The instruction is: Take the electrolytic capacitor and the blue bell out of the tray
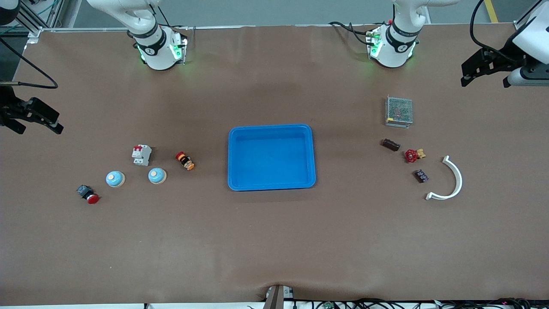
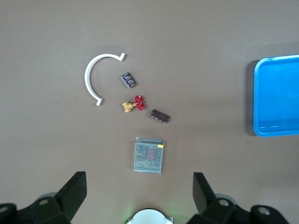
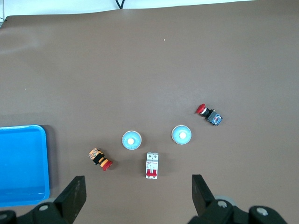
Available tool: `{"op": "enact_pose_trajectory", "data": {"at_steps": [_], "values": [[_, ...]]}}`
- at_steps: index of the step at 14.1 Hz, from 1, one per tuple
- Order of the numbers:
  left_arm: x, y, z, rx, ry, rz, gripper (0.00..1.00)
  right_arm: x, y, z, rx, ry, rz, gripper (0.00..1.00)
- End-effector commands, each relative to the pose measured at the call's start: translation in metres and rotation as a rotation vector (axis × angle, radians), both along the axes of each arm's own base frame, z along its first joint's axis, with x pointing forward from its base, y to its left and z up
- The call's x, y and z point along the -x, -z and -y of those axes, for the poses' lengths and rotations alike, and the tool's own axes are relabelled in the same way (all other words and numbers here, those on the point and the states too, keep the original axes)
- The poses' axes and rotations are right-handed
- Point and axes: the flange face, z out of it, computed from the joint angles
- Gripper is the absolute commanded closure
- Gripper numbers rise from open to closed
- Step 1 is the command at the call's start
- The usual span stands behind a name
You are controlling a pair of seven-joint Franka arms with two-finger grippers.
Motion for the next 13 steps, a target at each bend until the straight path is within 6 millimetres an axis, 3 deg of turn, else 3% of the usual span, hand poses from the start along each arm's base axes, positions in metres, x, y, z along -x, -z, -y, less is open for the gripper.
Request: {"op": "enact_pose_trajectory", "data": {"at_steps": [1,7,13], "values": [[0.010,-0.007,0.003,0.005,-0.007,0.002,0.00,-0.003,-0.005,0.002,0.008,0.006,-0.002,0.00],[-0.012,0.001,0.000,0.011,-0.014,0.013,0.00,-0.002,-0.003,0.001,0.007,0.003,-0.009,0.00],[-0.014,-0.006,-0.002,0.012,-0.015,0.030,0.00,0.000,-0.003,0.001,0.006,0.004,-0.014,0.00]]}}
